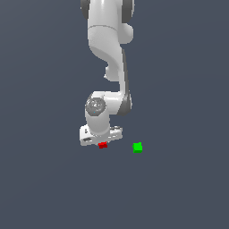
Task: Stack the red cube on top of the green cube.
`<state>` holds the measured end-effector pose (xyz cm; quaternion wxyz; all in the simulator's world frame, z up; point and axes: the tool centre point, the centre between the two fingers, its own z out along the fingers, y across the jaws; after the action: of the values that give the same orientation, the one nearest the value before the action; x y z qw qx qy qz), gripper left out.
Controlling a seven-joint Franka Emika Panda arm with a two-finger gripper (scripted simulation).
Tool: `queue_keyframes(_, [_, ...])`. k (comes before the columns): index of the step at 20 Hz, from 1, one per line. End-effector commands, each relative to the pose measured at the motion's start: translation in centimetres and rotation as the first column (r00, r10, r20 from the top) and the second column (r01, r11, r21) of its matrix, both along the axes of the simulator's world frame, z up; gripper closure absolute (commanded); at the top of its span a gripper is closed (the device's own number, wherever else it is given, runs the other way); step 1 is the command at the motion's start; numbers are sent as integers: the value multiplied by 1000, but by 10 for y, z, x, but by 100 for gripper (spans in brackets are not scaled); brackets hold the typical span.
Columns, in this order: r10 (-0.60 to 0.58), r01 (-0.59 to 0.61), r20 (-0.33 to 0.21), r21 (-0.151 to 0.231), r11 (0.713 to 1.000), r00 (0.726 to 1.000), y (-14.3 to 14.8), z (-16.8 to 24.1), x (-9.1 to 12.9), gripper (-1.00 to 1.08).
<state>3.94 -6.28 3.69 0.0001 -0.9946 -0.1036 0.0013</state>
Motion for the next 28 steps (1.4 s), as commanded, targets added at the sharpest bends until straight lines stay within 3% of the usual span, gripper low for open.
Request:
queue_keyframes(1, [0,0,2,0,1000,1000,0,14,0,108])
queue_keyframes(10, [0,0,2,0,1000,1000,0,71,0,108])
queue_keyframes(19, [1,-1,3,0,1000,1000,2,81,1,108])
queue_keyframes(28, [1,-1,3,0,1000,1000,50,66,5,108])
